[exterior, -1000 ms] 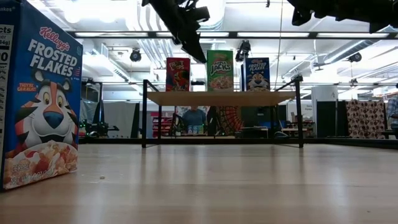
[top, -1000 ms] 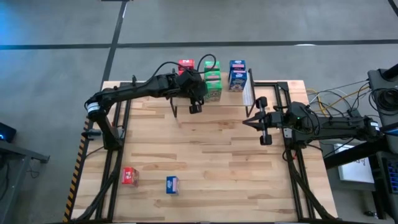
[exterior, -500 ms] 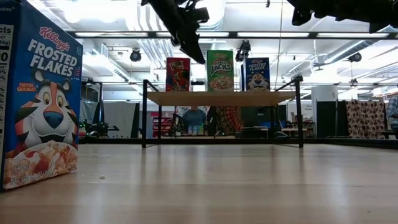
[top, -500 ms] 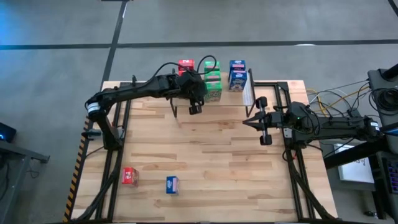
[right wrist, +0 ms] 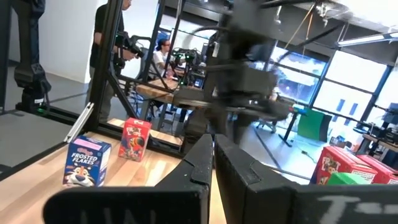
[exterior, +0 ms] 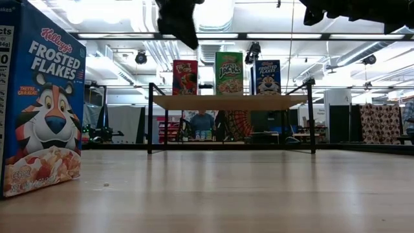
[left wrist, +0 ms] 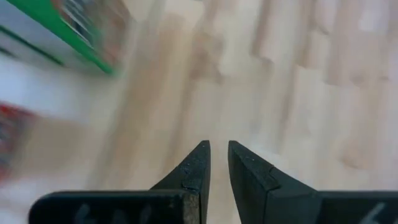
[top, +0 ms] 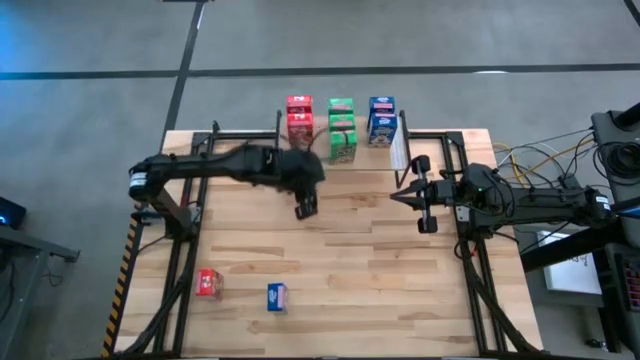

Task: Stack cereal on shelf
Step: Put the green cereal box on the shelf, then put the red cereal box on the shelf

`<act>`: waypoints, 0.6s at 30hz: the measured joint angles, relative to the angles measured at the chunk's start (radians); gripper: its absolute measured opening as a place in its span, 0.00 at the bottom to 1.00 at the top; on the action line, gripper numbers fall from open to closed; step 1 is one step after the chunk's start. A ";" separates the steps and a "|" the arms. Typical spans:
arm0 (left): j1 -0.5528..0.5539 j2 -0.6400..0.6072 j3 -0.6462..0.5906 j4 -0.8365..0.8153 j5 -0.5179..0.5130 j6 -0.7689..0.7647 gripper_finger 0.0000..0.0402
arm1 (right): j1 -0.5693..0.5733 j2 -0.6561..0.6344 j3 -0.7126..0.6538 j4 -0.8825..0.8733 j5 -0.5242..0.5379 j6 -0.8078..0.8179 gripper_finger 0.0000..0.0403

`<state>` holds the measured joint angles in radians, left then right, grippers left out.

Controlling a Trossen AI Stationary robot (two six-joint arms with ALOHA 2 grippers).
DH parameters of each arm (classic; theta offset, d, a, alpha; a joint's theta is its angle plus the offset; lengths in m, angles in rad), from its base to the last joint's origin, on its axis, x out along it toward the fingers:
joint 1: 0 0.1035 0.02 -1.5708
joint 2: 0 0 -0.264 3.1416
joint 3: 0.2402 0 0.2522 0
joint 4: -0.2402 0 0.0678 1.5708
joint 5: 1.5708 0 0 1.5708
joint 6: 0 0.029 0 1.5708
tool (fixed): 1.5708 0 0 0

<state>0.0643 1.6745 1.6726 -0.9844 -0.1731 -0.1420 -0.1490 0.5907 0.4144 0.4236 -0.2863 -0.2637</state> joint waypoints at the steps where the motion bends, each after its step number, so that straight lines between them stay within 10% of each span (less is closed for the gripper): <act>1: -0.027 0.000 0.000 -0.024 0.000 -0.048 0.10 | 0.000 0.000 0.002 0.000 0.000 -0.004 0.02; 18: -0.391 0.001 -0.002 -0.490 0.031 -0.666 0.10 | 0.000 0.000 0.032 0.001 0.000 -0.091 0.02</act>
<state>-0.3271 1.6756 1.6703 -1.4746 -0.1417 -0.8083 -0.1490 0.5906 0.4462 0.4241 -0.2867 -0.3546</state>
